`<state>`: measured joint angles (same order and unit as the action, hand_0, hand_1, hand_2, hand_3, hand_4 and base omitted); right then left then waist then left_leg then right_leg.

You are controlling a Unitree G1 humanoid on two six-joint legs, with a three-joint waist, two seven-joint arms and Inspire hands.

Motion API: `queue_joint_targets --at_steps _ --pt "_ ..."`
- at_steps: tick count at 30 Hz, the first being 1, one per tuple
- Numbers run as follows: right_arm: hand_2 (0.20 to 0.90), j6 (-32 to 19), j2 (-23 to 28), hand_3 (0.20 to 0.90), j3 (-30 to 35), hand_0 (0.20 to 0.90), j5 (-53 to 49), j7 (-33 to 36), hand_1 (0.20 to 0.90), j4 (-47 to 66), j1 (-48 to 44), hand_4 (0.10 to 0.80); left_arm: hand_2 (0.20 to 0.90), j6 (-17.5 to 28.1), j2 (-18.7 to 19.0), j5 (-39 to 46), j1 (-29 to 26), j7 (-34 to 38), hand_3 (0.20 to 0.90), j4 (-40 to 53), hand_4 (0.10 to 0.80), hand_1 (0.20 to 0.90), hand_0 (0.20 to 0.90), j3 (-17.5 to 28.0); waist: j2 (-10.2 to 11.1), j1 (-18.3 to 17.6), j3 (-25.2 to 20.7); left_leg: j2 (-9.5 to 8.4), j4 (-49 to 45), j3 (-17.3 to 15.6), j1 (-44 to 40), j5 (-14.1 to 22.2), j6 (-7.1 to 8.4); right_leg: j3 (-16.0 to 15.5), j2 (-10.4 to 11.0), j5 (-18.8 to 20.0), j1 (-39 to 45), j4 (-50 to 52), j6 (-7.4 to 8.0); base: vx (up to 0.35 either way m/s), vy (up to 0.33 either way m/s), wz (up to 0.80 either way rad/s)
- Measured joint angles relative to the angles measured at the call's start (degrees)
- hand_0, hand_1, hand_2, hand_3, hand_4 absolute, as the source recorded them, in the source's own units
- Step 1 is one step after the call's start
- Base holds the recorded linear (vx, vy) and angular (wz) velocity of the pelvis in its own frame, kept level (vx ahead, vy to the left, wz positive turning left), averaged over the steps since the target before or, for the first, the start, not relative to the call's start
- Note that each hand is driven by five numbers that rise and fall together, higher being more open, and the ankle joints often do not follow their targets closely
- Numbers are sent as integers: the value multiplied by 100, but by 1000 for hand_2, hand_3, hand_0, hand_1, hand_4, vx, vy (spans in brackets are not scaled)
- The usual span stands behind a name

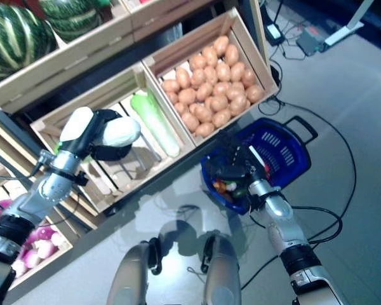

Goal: Put vegetables into the basket

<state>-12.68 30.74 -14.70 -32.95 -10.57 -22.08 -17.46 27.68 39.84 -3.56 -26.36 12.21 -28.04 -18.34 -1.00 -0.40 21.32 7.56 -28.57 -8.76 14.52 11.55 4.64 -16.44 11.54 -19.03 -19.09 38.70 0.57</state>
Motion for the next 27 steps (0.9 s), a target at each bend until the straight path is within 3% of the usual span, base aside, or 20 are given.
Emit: queue_joint_targets --at_steps 7,15,20,27 --pt "900 119 -97 900 -238 900 569 1 900 128 -12 800 300 -80 -1038 1998 565 -1365 300 681 400 300 300 124 -55 131 -794 31 2290 -127 -1563 -882 21 -183 -508 753 1375 -1994 131 106 -54 -3" --pt "900 1200 -286 900 -729 900 540 -360 900 343 -82 800 300 -530 -1660 3532 752 -1931 300 848 400 300 300 123 -59 175 -1358 -76 3139 -124 -2288 -1090 -104 -298 -750 1448 2474 -3654 388 47 -39 5" --pt "900 1717 -463 900 -971 900 522 -729 900 439 -85 800 300 -710 -1722 3599 1014 -1968 300 857 400 300 300 119 46 239 -1441 -192 3344 -133 -2406 -1155 -179 -311 -752 1825 2826 -4379 483 -1 -4 1" --pt "900 2419 -488 900 -1324 900 43 -1353 900 494 -258 800 300 -824 -1738 3919 1121 -2214 300 856 400 300 300 71 183 317 -1520 -243 3360 -109 -2448 -1173 -201 -314 -729 1837 2874 -4379 496 -2 -7 1"
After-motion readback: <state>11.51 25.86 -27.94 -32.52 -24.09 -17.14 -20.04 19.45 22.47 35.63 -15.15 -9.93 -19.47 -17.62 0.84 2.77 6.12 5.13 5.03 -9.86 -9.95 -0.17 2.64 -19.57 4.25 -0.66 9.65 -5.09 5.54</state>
